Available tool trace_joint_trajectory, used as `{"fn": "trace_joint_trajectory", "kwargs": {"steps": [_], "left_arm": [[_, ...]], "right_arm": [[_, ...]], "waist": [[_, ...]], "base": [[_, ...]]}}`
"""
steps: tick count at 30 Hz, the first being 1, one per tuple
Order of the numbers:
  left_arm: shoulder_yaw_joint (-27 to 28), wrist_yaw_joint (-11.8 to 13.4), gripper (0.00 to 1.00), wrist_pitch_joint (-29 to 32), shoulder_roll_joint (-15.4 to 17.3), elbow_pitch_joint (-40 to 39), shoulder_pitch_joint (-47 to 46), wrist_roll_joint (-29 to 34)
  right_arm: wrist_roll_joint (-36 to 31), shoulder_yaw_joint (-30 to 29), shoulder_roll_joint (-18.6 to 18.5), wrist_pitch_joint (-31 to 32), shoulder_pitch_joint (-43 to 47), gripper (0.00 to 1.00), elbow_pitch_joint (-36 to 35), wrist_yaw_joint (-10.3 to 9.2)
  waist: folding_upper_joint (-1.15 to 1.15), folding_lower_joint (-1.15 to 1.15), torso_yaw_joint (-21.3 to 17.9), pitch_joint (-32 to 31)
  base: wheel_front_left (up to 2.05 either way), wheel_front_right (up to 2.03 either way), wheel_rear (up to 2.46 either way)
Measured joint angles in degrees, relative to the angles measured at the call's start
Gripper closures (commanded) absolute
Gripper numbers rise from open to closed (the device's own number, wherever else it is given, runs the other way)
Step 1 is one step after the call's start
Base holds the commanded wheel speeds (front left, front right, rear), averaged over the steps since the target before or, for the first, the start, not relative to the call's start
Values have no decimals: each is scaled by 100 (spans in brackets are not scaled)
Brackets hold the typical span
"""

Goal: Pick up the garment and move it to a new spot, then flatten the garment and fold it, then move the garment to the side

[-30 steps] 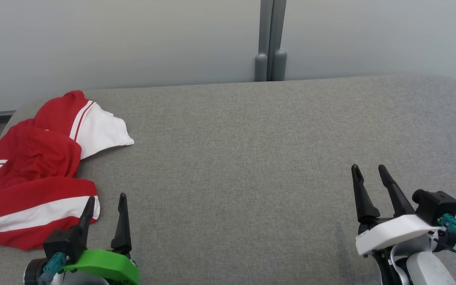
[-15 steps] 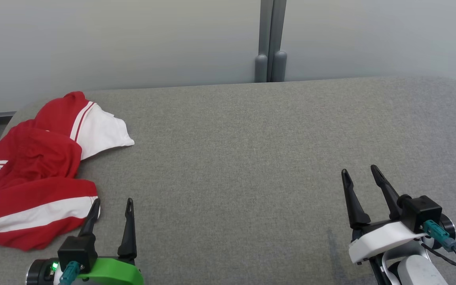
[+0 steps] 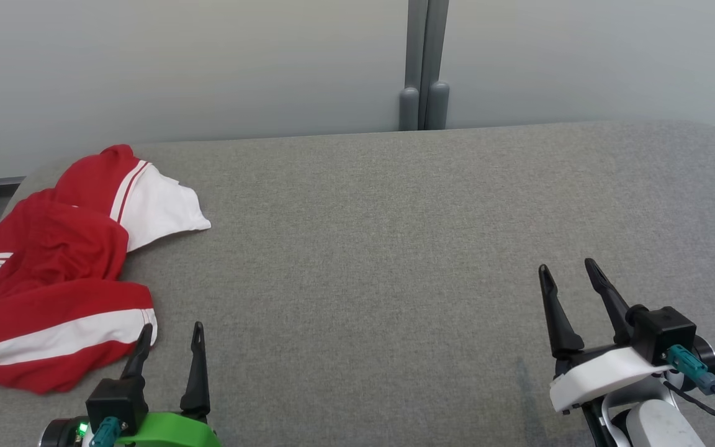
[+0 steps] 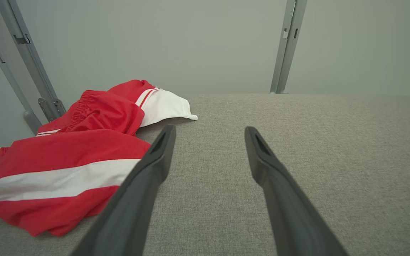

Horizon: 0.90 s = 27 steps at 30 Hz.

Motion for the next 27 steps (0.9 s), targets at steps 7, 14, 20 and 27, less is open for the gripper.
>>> {"fn": "trace_joint_trajectory", "kwargs": {"steps": [7, 14, 20, 27], "left_arm": [[12, -59, 0, 0, -15, 12, 0, 1], [22, -66, 0, 0, -43, 14, 0, 3], [0, -124, 0, 0, -60, 24, -8, 30], [2, -123, 0, 0, -65, 24, -13, 56]], "right_arm": [[0, -25, 2, 0, 0, 0, 18, 3], [0, -44, 5, 0, 0, 0, 27, 9], [0, -152, 5, 0, 15, 0, 25, 8], [0, -165, 12, 0, 115, 0, 19, 59]], "waist": [[0, 0, 4, -13], [0, 0, 14, -21], [0, 0, 108, -23], [0, 0, 409, -27]], "base": [[0, 0, 0], [0, 0, 0], [0, 0, 0], [0, 0, 0]]}}
